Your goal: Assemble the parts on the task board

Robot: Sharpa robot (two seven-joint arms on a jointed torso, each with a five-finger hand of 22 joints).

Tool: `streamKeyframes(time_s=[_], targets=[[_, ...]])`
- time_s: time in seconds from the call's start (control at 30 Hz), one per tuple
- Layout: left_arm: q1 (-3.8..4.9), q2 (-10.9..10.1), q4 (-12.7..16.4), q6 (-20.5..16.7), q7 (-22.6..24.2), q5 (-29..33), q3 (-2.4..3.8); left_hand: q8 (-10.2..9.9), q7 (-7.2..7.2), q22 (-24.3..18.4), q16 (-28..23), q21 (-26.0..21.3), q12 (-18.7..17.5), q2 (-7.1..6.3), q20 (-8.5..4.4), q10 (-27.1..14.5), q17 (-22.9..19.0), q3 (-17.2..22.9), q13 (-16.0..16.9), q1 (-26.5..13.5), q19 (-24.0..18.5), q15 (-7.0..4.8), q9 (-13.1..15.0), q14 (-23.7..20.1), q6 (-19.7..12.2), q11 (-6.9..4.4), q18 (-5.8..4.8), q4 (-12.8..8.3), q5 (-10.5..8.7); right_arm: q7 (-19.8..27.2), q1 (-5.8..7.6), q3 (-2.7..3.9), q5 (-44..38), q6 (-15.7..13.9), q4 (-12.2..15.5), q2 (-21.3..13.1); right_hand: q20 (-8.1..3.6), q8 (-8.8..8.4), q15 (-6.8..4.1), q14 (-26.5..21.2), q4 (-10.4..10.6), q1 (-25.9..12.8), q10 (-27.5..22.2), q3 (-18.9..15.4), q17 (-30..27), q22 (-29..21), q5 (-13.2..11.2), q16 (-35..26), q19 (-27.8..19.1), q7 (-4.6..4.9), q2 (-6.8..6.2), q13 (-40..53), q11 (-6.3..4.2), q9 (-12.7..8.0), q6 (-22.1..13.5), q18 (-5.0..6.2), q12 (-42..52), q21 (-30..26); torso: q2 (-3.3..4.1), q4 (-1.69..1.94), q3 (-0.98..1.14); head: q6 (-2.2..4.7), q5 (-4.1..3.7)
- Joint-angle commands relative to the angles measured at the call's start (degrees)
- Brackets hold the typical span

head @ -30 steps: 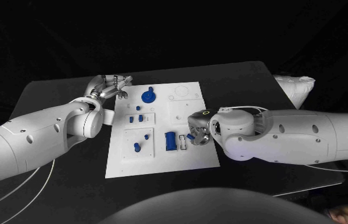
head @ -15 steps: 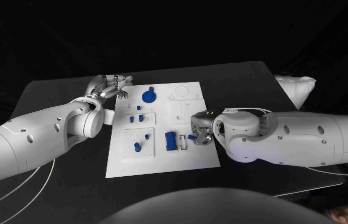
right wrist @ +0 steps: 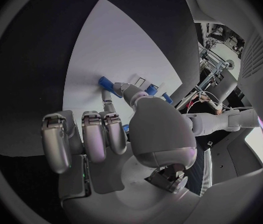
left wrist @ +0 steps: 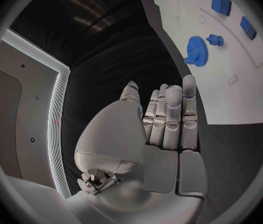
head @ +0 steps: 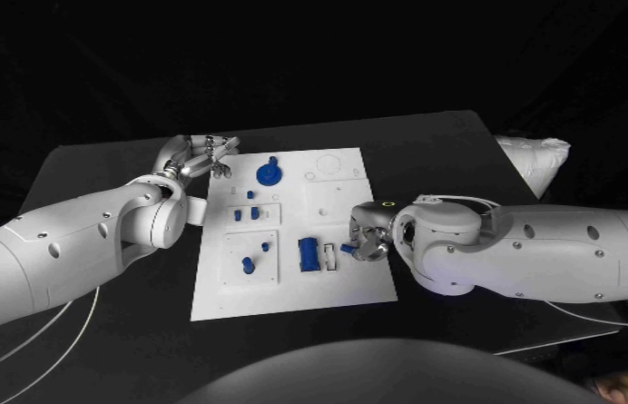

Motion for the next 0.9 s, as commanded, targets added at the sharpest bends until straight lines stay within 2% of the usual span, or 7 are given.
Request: streamKeyframes(time_s=[0.03,0.17,0.53,0.7,0.9], targets=[[0.01,0.0,0.1,0.8,0.3,-0.2,0.04,0.3,0.09,0.1,-0.3,-0.3,0.4,0.43,-0.15,-0.4,-0.1,-0.4,0.0,0.0,0.4,0.08,0.1,-0.3,-0.3,0.18,0.60,0.0,0.37,-0.4,0.06,-0.20,3.1,-1.9,0.1,-0.3,-0.07,0.42,-0.10,6.0,-0.3,-0.1,6.0,-0.1,15.1,15.1,-0.4,0.2,6.0,-0.07,-0.69,15.1,0.32,0.2,0.6,-0.39,0.2,0.3,0.03,0.03,-0.01,0.01,-0.04],[0.01,0.1,0.1,0.8,0.3,-0.2,0.04,0.3,0.09,0.1,-0.3,-0.3,0.4,0.43,-0.15,-0.4,-0.1,-0.4,0.0,0.0,0.4,0.08,0.1,-0.3,-0.3,0.18,0.60,0.0,0.37,0.0,0.41,-0.19,3.5,-2.8,0.0,-0.5,-0.08,0.38,-0.14,6.0,-0.3,-0.1,6.0,-0.1,15.1,15.1,-0.9,0.2,6.0,-0.15,-0.74,15.1,0.25,0.1,1.0,-0.39,0.2,0.3,0.04,0.02,-0.07,0.01,-0.09],[0.01,0.1,0.1,0.8,0.3,-0.2,0.04,0.3,0.09,0.1,-0.3,-0.3,0.4,0.43,-0.15,-0.4,-0.1,-0.4,0.0,0.0,0.4,0.08,0.1,-0.3,-0.3,0.18,0.60,0.0,0.37,0.6,0.62,-0.20,3.9,-3.5,-0.4,-0.5,-0.14,0.08,-0.24,6.0,-0.3,-0.1,6.0,-0.3,15.1,15.1,-2.2,0.2,6.0,-0.24,-0.91,15.1,0.17,-0.1,1.4,-0.39,0.2,0.3,0.02,-0.01,0.01,0.01,0.04],[0.01,0.2,0.1,0.7,0.3,-0.3,0.04,0.3,0.09,0.1,-0.3,-0.3,0.4,0.43,-0.15,-0.4,-0.1,-0.4,0.0,0.0,0.4,0.08,0.1,-0.3,-0.3,0.18,0.60,0.0,0.37,0.5,0.64,-0.20,3.9,-2.5,-1.0,0.0,-0.18,-0.21,-0.27,6.0,-0.3,-0.1,6.0,-0.5,15.1,15.1,-3.6,0.2,6.0,-0.24,-1.02,15.1,0.15,-0.3,1.5,-0.39,0.2,0.3,0.02,0.02,-0.06,0.01,-0.10],[0.01,0.3,0.0,0.8,0.3,-0.3,0.04,0.3,0.09,0.1,-0.3,-0.3,0.4,0.43,-0.15,-0.4,-0.1,-0.4,0.0,0.0,0.4,0.08,0.1,-0.3,-0.3,0.18,0.60,0.0,0.37,-0.2,0.60,-0.21,3.2,-0.8,-2.0,1.0,-0.19,-0.50,-0.26,6.0,-0.4,0.0,6.0,-0.8,15.1,15.1,-4.9,0.2,6.0,-0.20,-1.18,15.1,0.18,-0.4,1.5,-0.39,0.2,0.3,0.03,-0.02,-0.04,0.01,-0.13]])
